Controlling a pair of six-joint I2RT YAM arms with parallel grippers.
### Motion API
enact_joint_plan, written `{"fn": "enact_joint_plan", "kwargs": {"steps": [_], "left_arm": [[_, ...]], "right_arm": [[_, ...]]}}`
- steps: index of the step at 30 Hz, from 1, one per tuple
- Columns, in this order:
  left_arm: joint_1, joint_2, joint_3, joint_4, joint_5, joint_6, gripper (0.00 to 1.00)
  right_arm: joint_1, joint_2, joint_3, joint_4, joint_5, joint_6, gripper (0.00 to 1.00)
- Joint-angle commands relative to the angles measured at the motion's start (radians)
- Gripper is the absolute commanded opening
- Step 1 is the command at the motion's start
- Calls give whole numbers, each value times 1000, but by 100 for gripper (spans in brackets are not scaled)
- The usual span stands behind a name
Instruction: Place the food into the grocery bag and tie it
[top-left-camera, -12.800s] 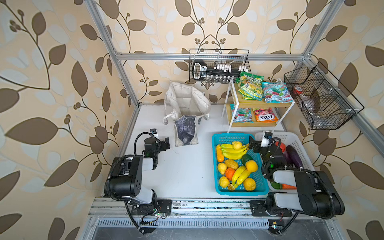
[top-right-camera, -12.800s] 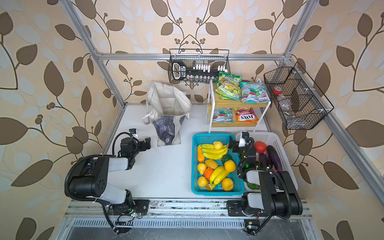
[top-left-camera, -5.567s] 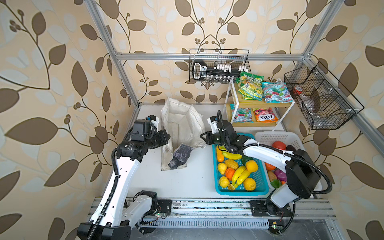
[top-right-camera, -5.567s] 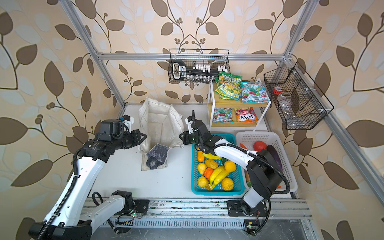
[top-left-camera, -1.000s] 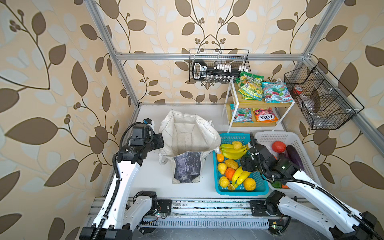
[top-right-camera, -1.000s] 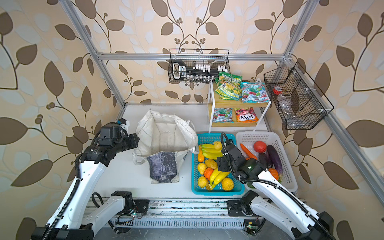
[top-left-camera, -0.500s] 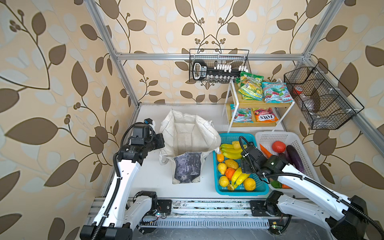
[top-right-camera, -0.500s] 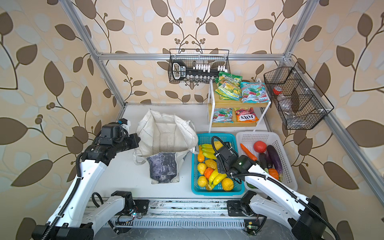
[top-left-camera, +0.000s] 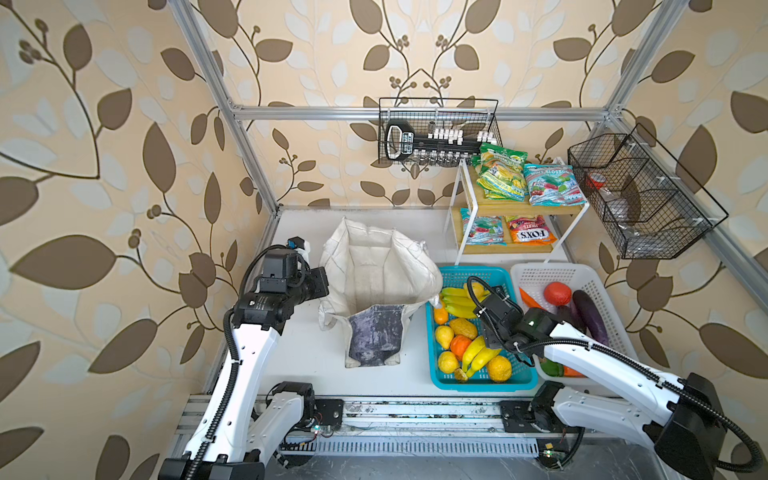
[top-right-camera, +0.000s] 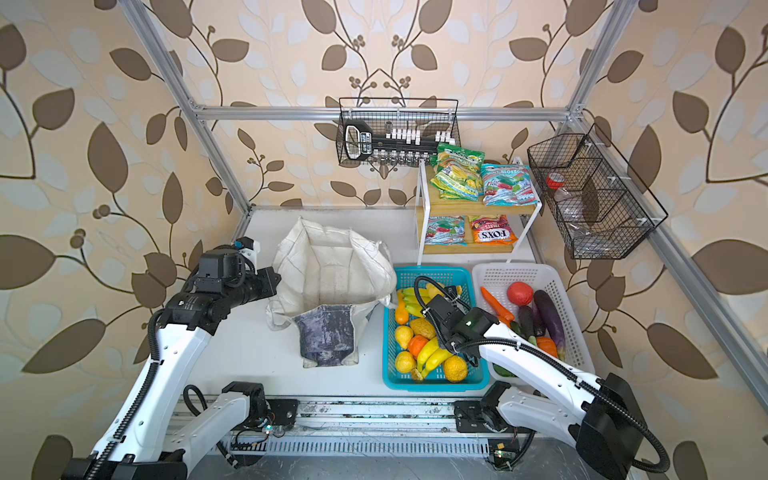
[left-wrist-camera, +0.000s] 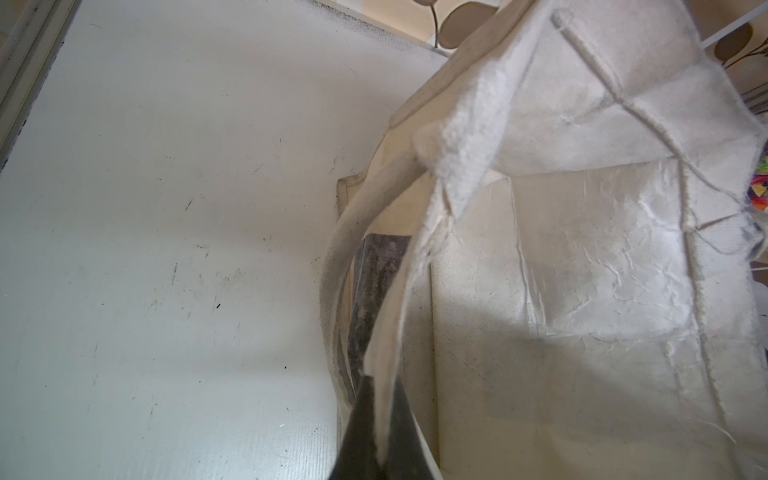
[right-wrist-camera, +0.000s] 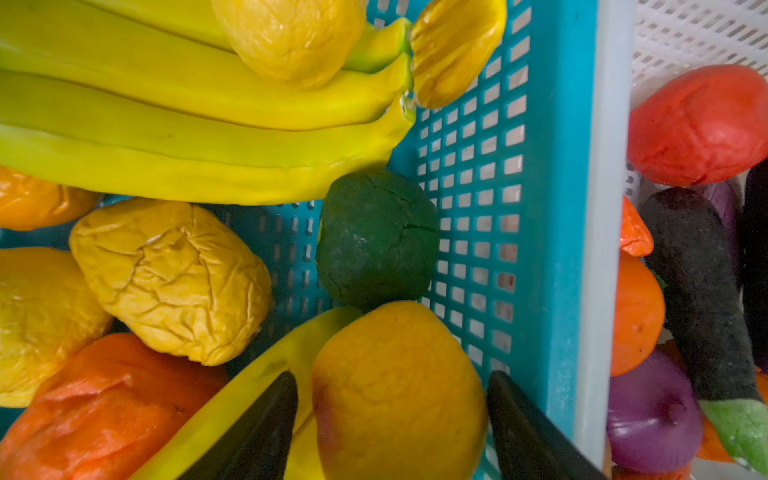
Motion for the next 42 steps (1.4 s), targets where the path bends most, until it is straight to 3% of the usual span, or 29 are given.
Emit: {"fn": "enact_joint_plan", "kwargs": {"steps": [1, 7, 15, 23, 27, 31, 38, 42], "left_arm": [[10, -16, -14, 17, 29, 12, 0], [10, -19, -15, 16, 26, 14, 0], [9, -19, -15, 15, 26, 14, 0], [9, -22, -18, 18, 19, 14, 0], [9, -20, -18, 18, 15, 16, 0], [8, -9, -19, 14, 14, 17, 0], [8, 4, -18, 14, 23, 16, 0], [7, 9, -18, 14, 22, 17, 0]], "right_arm": [[4, 24, 19, -2, 25, 12, 70], [18, 55, 20, -10, 48, 19, 72], [40, 28, 20, 9, 62, 11, 56], [40, -15, 73, 1, 52, -16, 53], [4, -53, 49, 166, -67, -87, 55], [-86, -24, 7, 320, -291, -115, 55], [-93, 52, 3, 357, -278, -133, 54], [-96, 74, -20, 376, -270, -141, 59]]}}
